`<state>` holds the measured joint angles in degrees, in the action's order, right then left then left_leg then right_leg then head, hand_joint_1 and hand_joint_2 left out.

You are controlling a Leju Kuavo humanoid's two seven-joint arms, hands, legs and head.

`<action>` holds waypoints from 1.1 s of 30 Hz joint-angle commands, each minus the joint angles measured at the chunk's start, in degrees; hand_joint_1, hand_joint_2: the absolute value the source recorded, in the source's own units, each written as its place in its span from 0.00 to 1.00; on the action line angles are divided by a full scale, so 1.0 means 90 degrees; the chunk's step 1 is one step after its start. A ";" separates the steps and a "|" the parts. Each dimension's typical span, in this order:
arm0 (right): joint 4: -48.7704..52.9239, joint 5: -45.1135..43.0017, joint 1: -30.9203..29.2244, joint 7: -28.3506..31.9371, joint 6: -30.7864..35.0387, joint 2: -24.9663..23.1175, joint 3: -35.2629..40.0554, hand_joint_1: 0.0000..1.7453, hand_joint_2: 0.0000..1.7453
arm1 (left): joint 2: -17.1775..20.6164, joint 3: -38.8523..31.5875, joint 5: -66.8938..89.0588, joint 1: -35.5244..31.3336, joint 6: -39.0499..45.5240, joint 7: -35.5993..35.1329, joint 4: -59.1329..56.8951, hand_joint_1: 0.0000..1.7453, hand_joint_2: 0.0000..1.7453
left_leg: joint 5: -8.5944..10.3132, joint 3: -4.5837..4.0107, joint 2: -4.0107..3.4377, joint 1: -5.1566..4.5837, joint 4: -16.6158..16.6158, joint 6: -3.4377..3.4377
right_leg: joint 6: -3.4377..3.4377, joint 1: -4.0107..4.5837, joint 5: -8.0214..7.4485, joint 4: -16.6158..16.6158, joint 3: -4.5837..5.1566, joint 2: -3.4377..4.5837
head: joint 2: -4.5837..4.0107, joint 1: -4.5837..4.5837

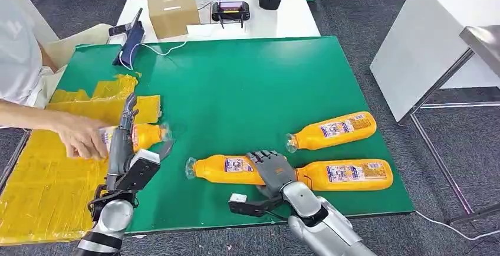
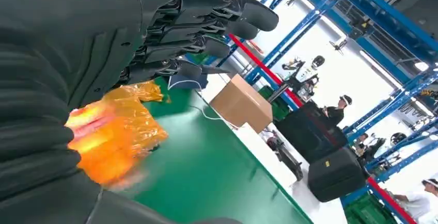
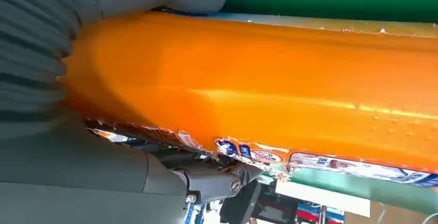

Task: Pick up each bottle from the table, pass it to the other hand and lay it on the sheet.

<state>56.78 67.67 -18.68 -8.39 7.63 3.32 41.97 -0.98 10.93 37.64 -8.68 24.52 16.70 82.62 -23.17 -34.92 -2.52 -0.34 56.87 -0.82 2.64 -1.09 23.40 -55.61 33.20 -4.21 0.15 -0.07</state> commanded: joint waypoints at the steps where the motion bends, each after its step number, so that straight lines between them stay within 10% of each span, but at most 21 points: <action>1: -0.0624 -0.0014 0.0062 0.0000 -0.0111 0.0042 -0.0058 0.87 1.00 | -0.0025 0.0152 -0.0036 -0.0101 -0.0010 -0.0018 -0.0125 0.00 1.00 | -0.0002 0.0011 0.0029 0.0011 -0.0004 0.0006 | -0.0010 0.0006 0.0004 0.0010 -0.0020 0.0011 | 0.0000 0.0000; 13: -0.0359 0.0024 0.0210 0.0028 0.0577 -0.0124 -0.0637 1.00 1.00 | -0.0091 0.0144 -0.0341 0.0063 0.0103 0.0021 0.0179 0.00 1.00 | -0.0005 0.0015 0.0036 0.0015 -0.0002 0.0009 | -0.0013 0.0008 0.0007 0.0012 -0.0026 0.0018 | 0.0000 -0.0002; 15: 0.0157 -0.0090 0.0414 0.0081 0.1203 -0.0279 -0.1046 1.00 1.00 | -0.0095 0.0134 -0.0419 0.0195 0.0031 0.0010 0.0393 0.00 1.00 | -0.0001 0.0005 0.0022 0.0006 -0.0002 0.0005 | -0.0008 0.0002 0.0003 0.0006 -0.0010 0.0012 | 0.0000 0.0000; 16: 0.1187 -0.0738 0.0889 0.0811 0.3182 -0.0603 -0.1838 1.00 1.00 | -0.0059 0.0215 -0.0828 0.0386 -0.0393 0.0092 0.0684 0.00 1.00 | -0.0007 0.0006 0.0029 0.0011 0.0002 0.0008 | -0.0013 0.0005 0.0009 0.0003 -0.0014 0.0022 | 0.0000 0.0000; 25: 0.3141 -0.2986 0.1705 0.2928 0.3597 -0.1326 -0.3313 1.00 1.00 | -0.0004 0.0801 -0.1175 0.0444 -0.0588 0.0208 0.0348 0.00 1.00 | -0.0009 -0.0025 0.0049 0.0008 0.0003 0.0007 | -0.0006 0.0005 0.0019 -0.0001 0.0010 0.0002 | 0.0000 -0.0002; 33: 0.2807 -0.3670 0.1512 0.3063 0.3513 -0.1302 -0.2862 1.00 1.00 | 0.0139 0.1191 -0.1509 0.0487 -0.1108 0.0236 0.0537 0.00 1.00 | -0.0005 -0.0048 0.0019 0.0002 -0.0002 0.0004 | -0.0002 0.0002 0.0007 0.0001 0.0041 0.0016 | 0.0000 0.0002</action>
<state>82.05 38.55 -4.19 18.23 39.74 -7.11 17.00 -1.36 16.98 26.42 -3.64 17.70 18.78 88.24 -23.17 -35.45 -2.45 -0.38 56.87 -0.84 2.70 -1.10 23.43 -55.63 33.67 -4.27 0.15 -0.04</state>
